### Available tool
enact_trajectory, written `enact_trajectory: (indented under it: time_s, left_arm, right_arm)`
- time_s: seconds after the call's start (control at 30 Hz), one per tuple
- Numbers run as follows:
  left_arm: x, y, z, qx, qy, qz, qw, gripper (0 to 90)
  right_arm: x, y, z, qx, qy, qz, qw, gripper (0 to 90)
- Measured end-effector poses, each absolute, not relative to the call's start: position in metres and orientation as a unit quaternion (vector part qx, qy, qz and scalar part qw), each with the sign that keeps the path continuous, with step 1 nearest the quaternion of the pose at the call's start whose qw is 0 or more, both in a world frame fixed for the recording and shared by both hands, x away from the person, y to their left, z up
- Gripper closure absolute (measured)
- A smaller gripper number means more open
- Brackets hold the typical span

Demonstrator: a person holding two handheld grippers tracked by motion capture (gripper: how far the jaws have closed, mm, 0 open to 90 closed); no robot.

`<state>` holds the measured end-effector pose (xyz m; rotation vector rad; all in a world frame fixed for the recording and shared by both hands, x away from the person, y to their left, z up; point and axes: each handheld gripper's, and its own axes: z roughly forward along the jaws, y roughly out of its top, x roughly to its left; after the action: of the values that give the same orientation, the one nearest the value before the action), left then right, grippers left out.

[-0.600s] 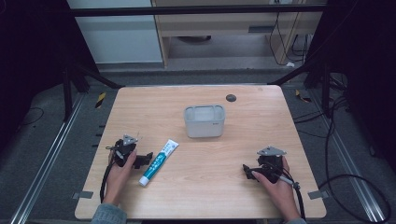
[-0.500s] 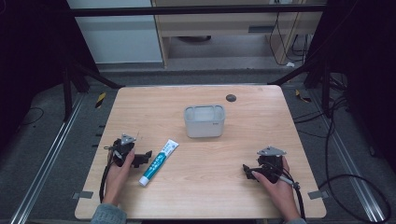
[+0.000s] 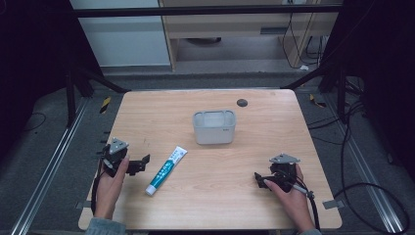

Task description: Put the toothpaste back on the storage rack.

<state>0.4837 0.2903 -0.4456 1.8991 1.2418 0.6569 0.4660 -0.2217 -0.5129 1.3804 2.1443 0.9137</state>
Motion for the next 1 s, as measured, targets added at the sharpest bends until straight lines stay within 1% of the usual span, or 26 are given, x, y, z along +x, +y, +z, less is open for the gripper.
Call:
enact_trajectory:
  time_s: [0.1, 0.23, 0.53, 0.63, 0.7, 0.9, 1.0]
  left_arm:
    - [0.483, 0.288, -0.444, 0.748, 0.482, 0.258, 0.377, 1.5]
    - [0.48, 0.283, -0.442, 0.768, 0.466, 0.249, 0.362, 2.0]
    - [0.474, 0.265, -0.443, 0.79, 0.435, 0.242, 0.358, 2.1]
    - [0.474, 0.263, -0.443, 0.791, 0.434, 0.24, 0.358, 2.1]
    - [0.475, 0.259, -0.441, 0.786, 0.443, 0.23, 0.366, 2.2]
    - [0.476, 0.247, -0.434, 0.803, 0.422, 0.231, 0.351, 2.9]
    - [0.48, 0.24, -0.437, 0.821, 0.408, 0.216, 0.336, 4.5]
  right_arm:
    - [0.466, -0.222, -0.513, 0.498, 0.773, 0.33, 0.214, 0.7]
    - [0.466, -0.222, -0.513, 0.498, 0.773, 0.33, 0.214, 0.7]
    - [0.466, -0.222, -0.513, 0.498, 0.773, 0.33, 0.214, 0.7]
    - [0.466, -0.222, -0.513, 0.498, 0.773, 0.33, 0.214, 0.7]
    - [0.466, -0.222, -0.513, 0.498, 0.773, 0.33, 0.214, 0.7]
    - [0.466, -0.222, -0.513, 0.498, 0.773, 0.33, 0.214, 0.6]
    - [0.466, -0.222, -0.513, 0.499, 0.772, 0.329, 0.215, 0.6]
